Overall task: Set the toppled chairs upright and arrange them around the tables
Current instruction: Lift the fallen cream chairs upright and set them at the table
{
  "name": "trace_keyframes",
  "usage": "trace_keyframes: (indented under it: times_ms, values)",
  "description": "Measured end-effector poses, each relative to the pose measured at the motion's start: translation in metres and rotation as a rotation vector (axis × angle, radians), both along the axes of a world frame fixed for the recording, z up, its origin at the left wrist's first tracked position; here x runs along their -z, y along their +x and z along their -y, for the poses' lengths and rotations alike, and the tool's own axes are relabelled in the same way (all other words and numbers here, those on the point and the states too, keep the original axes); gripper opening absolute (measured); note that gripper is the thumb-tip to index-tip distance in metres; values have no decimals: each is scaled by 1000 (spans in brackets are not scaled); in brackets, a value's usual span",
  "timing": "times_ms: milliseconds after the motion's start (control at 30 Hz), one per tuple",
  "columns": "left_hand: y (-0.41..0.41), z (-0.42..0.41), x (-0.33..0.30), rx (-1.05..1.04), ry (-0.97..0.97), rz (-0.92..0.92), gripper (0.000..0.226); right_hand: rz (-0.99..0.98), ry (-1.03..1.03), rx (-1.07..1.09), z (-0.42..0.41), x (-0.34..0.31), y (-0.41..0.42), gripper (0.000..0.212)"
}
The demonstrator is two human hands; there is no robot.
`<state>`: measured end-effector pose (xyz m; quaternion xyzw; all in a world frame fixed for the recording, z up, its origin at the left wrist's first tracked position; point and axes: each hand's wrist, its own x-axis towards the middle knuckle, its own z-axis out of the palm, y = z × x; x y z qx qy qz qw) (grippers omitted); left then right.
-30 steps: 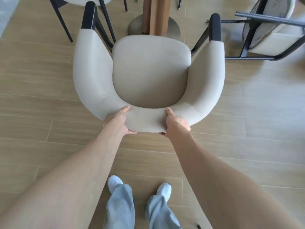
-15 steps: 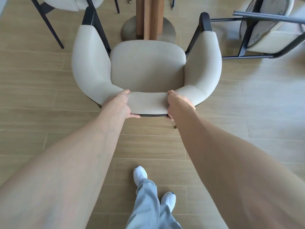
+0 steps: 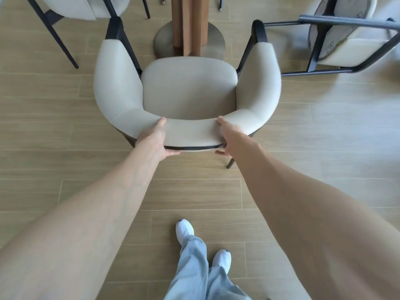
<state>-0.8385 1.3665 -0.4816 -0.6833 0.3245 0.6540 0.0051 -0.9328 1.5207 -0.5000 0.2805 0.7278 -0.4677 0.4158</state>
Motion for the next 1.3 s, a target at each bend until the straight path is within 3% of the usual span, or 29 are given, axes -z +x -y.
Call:
trace_keyframes:
  times_ms: [133, 267, 367, 500, 600, 667, 967, 1300]
  values:
    - [6, -28, -27, -2, -131, 30, 54, -59, 18, -39, -38, -36, 11, 55]
    - [-15, -92, -100, 203, -294, -226, 6, -352, -104, 35, -95, -105, 10, 42]
    - [-47, -141, -174, 356, -395, -482, 21, -510, -268, 127, -145, -166, -6, 34]
    - [-89, -219, -252, 527, -514, -757, 28, -707, -327, 148, -231, -243, -35, 45]
    - [-114, -288, -291, 630, -580, -900, 29, -797, -417, 208, -308, -279, -55, 26]
    - [-129, -335, -312, 652, -603, -959, 30, -842, -467, 215, -361, -297, -69, 19]
    - [-204, -535, -354, 729, -613, -1102, 24, -988, -506, 330, -556, -353, -138, 21]
    - [-359, -684, -352, 867, -550, -1272, 25, -1126, -492, 298, -700, -352, -277, 22]
